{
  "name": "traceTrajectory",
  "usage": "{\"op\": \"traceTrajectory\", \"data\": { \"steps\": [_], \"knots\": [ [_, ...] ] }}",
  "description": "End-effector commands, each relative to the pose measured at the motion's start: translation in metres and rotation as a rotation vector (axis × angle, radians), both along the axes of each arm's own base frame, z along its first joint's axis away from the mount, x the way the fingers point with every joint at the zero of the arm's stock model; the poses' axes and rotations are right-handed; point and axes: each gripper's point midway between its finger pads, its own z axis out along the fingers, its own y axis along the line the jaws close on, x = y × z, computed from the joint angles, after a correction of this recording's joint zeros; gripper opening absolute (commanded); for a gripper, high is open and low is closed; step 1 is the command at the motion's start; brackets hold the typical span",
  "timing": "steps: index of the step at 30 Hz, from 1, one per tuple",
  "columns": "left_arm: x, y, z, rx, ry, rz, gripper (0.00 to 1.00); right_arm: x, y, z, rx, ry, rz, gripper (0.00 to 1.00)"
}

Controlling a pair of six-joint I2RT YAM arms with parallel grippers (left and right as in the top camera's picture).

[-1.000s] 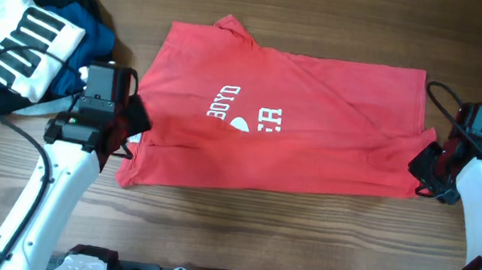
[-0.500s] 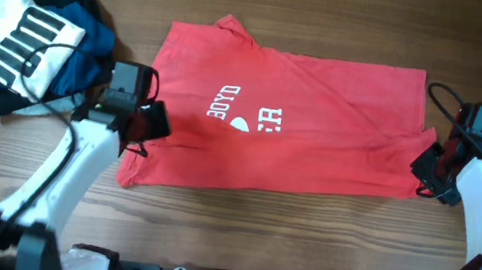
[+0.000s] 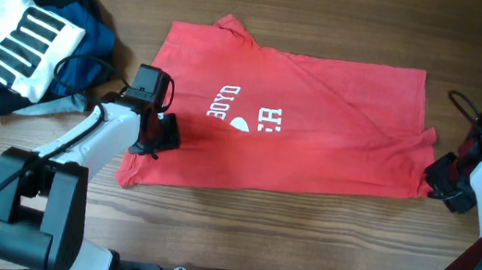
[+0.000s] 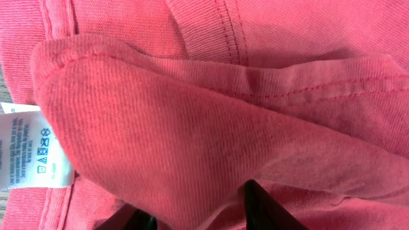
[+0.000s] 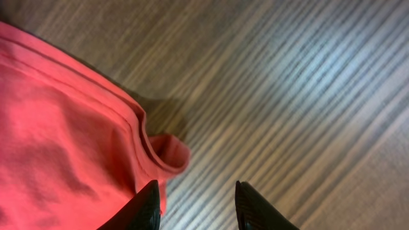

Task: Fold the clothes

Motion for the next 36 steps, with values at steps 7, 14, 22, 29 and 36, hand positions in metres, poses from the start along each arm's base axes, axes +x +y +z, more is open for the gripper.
{"op": "traceTrajectory", "data": {
  "steps": [7, 14, 22, 29, 36],
  "knots": [
    [-0.002, -0.003, -0.008, -0.005, 0.027, -0.019, 0.41, 0.008, 0.007, -0.026, 0.079, 0.032, 0.055, 0.43],
    [-0.003, -0.003, -0.008, -0.005, 0.028, -0.019, 0.41, 0.013, 0.005, -0.035, 0.08, 0.029, 0.055, 0.17],
    [-0.008, 0.0, -0.009, 0.012, 0.049, -0.018, 0.41, 0.018, -0.013, -0.031, -0.015, 0.015, 0.015, 0.04],
    [-0.026, 0.014, -0.022, 0.08, 0.09, -0.011, 0.41, 0.02, -0.037, -0.017, -0.147, 0.029, -0.006, 0.04],
    [-0.036, 0.022, -0.027, 0.12, 0.112, -0.008, 0.4, 0.018, -0.036, -0.017, -0.143, 0.039, -0.005, 0.06]
  ]
}}
